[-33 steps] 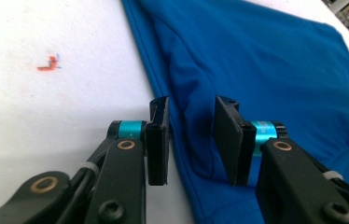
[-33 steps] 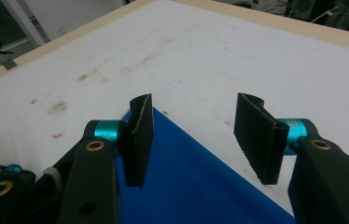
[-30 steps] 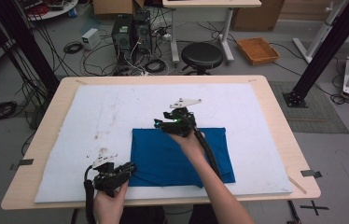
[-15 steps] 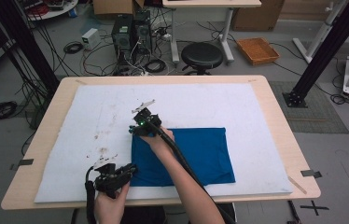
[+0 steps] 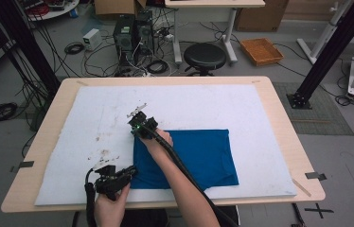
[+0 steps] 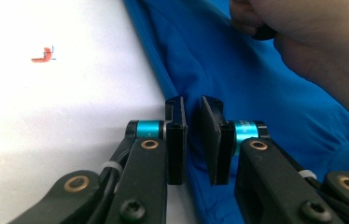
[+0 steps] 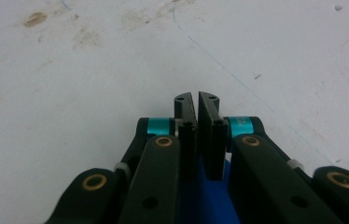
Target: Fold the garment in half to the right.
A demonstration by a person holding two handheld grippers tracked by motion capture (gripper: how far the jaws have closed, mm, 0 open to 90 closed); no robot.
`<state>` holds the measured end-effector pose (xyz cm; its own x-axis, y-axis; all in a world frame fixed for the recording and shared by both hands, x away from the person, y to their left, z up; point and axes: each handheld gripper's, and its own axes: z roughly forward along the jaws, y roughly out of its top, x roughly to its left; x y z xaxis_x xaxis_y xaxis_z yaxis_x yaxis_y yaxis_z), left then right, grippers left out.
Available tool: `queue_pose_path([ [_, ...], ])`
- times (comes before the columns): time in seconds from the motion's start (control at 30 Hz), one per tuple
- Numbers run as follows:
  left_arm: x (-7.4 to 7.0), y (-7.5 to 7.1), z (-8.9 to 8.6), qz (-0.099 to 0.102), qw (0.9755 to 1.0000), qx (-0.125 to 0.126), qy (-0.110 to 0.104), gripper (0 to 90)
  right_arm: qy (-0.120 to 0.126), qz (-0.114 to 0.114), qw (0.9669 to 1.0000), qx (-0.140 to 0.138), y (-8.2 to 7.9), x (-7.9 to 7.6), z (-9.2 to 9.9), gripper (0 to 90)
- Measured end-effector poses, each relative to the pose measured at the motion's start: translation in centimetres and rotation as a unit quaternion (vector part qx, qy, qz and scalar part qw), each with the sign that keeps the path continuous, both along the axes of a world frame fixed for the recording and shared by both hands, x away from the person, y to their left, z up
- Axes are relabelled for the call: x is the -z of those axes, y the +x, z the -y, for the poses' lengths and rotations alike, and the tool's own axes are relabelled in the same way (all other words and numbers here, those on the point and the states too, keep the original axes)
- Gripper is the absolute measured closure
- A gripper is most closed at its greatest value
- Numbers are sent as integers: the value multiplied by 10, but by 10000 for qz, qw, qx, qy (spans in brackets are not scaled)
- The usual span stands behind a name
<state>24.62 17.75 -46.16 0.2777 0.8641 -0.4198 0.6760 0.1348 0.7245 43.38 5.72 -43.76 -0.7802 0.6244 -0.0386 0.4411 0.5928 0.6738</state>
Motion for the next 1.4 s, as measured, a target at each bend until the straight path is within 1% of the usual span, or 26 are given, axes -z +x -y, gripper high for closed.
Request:
queue_pose_path([
  [0.03, 0, 0, 0, 1, 10000, -7, 9, 814, 32, -28, 10000, 15, -1, -1, 0, 873],
  [0.1, 0, 0, 0, 6, 10000, 13, 42, 832, 58, 41, 10000, -28, -2, -4, 1, 877],
  [0.13, 0, 0, -1, 2, 10000, 22, 18, 843, 102, 64, 9999, -37, -2, -6, 2, 877],
  [0.3, -2, 0, -1, 21, 10000, 62, -7, 857, 455, 52, 9989, -122, -5, -19, 8, 877],
  [0.33, -3, 0, -1, 43, 10000, 85, 26, 857, 530, 41, 9985, -111, -6, -23, 11, 877],
  [0.4, -7, -3, -1, 154, 9998, 114, 65, 858, 637, 31, 9979, -106, -6, -29, 16, 876],
  [0.43, -11, -5, 0, 242, 9995, 140, 114, 858, 704, 55, 9975, -95, -7, -32, 19, 876],
  [0.5, -18, -8, 5, 421, 9986, 201, 234, 858, 832, 88, 9964, -107, -8, -38, 27, 876],
  [0.53, -22, -10, 7, 487, 9982, 248, 242, 858, 866, 113, 9961, -134, -9, -41, 30, 876],
  [0.67, -35, -12, 20, 654, 9967, 476, 94, 858, 1031, 176, 9943, -212, -12, -59, 49, 875],
  [0.77, -43, -11, 31, 756, 9948, 677, -39, 858, 1177, 198, 9925, -262, -16, -73, 66, 875],
  [0.8, -46, -10, 36, 761, 9940, 775, -122, 858, 1210, 198, 9921, -281, -17, -77, 72, 875],
  [0.83, -48, -9, 39, 764, 9936, 816, -170, 858, 1221, 211, 9917, -346, -19, -82, 80, 875],
  [0.9, -52, -5, 50, 785, 9916, 978, -308, 858, 1211, 285, 9916, -343, -21, -88, 93, 875],
  [0.97, -55, -2, 60, 813, 9901, 1083, -368, 858, 1244, 264, 9912, -365, -22, -94, 110, 875],
  [1.03, -57, 2, 72, 827, 9880, 1213, -469, 858, 1336, 275, 9902, -300, -21, -98, 128, 874],
  [1.17, -58, 11, 97, 763, 9847, 1435, -633, 858, 1400, 245, 9897, -170, -16, -100, 164, 874],
  [1.27, -56, 15, 120, 719, 9817, 1612, -714, 858, 1549, 183, 9877, -123, -14, -100, 189, 874],
  [1.4, -57, 20, 151, 715, 9772, 1848, -757, 859, 1488, 198, 9887, -54, -13, -96, 219, 872],
])
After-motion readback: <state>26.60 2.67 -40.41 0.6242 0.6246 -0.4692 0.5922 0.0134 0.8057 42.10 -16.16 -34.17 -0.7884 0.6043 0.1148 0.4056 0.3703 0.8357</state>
